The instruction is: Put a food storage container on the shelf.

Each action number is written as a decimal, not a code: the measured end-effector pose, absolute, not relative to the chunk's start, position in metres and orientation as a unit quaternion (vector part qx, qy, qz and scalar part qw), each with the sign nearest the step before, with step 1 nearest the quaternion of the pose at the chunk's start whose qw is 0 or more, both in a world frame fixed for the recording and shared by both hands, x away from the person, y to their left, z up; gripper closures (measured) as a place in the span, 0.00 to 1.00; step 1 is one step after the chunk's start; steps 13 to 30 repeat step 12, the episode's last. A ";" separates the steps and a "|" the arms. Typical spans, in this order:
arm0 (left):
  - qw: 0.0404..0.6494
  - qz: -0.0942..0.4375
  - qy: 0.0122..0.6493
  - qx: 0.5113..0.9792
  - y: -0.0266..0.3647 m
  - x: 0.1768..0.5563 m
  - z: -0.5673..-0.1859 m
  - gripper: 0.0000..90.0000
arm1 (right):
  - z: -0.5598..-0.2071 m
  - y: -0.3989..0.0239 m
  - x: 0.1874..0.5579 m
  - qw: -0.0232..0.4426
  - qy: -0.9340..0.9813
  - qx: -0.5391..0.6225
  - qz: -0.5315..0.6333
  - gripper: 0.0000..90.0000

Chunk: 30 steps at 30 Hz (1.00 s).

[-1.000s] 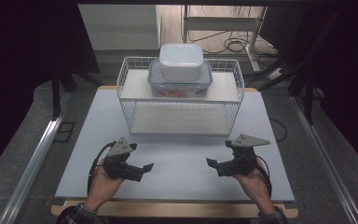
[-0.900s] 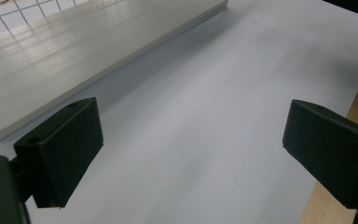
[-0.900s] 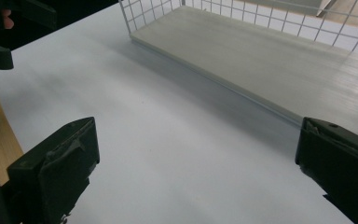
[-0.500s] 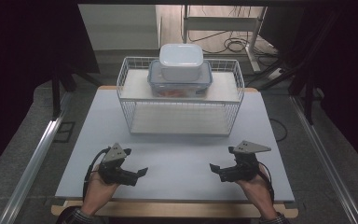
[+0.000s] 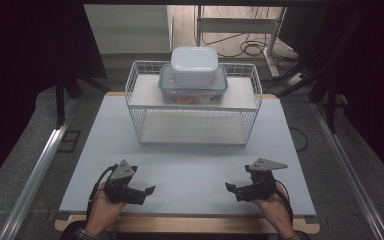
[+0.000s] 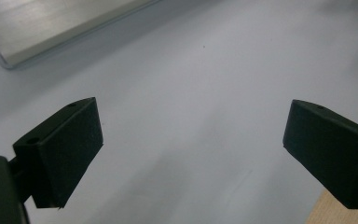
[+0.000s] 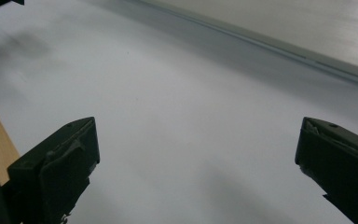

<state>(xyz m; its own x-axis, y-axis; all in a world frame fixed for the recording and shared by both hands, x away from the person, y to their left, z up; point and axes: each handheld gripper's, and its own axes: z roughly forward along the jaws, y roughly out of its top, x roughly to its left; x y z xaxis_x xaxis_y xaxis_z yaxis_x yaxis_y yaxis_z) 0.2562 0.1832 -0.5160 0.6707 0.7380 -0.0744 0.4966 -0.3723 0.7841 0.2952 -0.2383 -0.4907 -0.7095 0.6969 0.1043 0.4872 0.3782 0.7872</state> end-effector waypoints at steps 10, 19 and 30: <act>0.398 0.127 0.388 0.822 0.182 0.261 -0.529 0.04 | -0.508 -0.234 0.298 0.114 0.835 0.365 0.395 0.00; 0.401 0.126 0.388 0.820 0.183 0.262 -0.528 0.03 | -0.509 -0.234 0.299 0.115 0.837 0.366 0.391 0.00; 0.401 0.126 0.388 0.820 0.183 0.262 -0.528 0.03 | -0.509 -0.234 0.299 0.115 0.837 0.366 0.391 0.00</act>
